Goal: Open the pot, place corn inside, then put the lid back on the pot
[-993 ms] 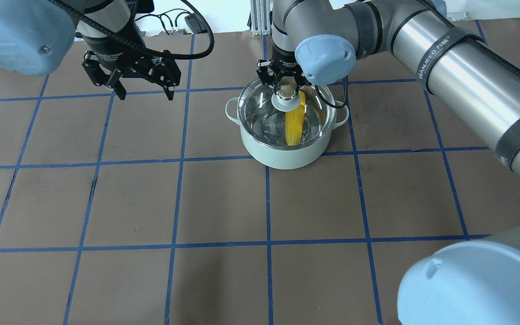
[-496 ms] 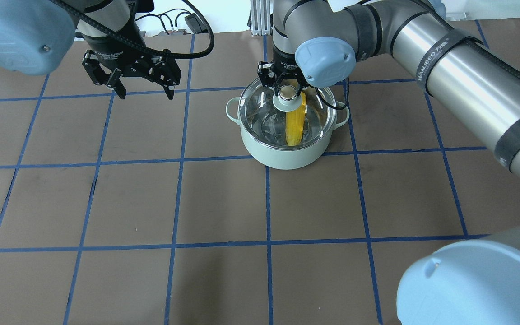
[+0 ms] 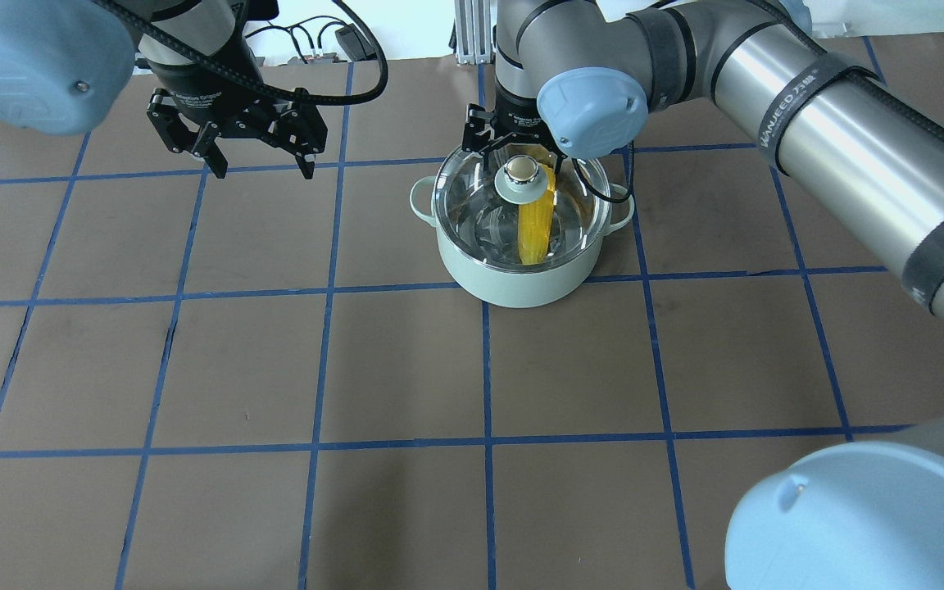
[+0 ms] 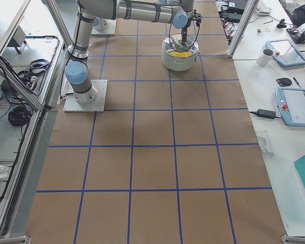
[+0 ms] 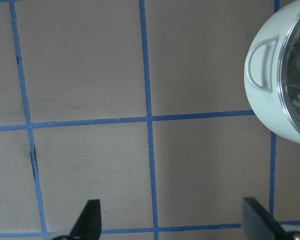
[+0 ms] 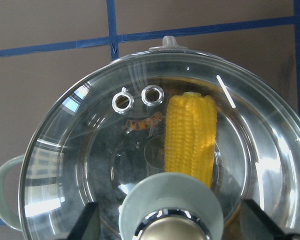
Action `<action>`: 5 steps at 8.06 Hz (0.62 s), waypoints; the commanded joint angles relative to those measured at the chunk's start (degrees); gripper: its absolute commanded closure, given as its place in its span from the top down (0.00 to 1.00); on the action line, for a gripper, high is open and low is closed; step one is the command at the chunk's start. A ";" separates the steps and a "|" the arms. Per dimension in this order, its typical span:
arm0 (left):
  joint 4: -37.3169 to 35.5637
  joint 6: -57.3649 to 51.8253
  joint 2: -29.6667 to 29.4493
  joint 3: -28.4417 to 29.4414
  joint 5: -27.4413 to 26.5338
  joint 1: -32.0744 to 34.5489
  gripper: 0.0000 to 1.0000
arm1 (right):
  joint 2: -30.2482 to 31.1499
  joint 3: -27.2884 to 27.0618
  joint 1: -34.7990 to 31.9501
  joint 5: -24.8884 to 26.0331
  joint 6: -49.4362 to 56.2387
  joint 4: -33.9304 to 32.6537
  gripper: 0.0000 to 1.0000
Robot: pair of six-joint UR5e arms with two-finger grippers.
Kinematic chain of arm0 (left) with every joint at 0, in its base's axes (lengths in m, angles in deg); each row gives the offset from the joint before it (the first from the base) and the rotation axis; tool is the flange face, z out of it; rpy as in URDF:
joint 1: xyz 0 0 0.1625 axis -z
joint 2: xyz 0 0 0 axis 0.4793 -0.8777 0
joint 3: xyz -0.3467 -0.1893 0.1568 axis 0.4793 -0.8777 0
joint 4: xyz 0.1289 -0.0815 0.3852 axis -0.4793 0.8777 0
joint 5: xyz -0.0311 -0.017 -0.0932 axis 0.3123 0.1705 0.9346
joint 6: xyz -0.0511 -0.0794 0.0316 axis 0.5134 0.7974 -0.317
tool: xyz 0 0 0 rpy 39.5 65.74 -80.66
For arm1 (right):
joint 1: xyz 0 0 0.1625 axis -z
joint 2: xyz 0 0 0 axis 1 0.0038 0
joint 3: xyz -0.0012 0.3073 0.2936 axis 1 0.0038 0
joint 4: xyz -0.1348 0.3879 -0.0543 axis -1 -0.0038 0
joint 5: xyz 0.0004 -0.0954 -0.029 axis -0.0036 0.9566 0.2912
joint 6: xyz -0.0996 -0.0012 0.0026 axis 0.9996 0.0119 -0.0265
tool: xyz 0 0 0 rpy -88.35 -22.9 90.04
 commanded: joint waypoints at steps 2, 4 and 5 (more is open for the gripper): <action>0.00 0.00 0.01 -0.14 -0.12 0.00 1.00 | 3.13 -1.41 0.00 -0.13 -0.10 0.49 1.00; 0.00 0.00 0.10 -0.14 -0.12 0.00 1.00 | 11.18 -3.34 0.17 0.05 -0.10 6.16 1.00; 0.00 0.00 0.10 -0.23 -0.12 0.00 1.00 | 16.19 -3.79 0.78 -0.13 -0.01 13.78 1.00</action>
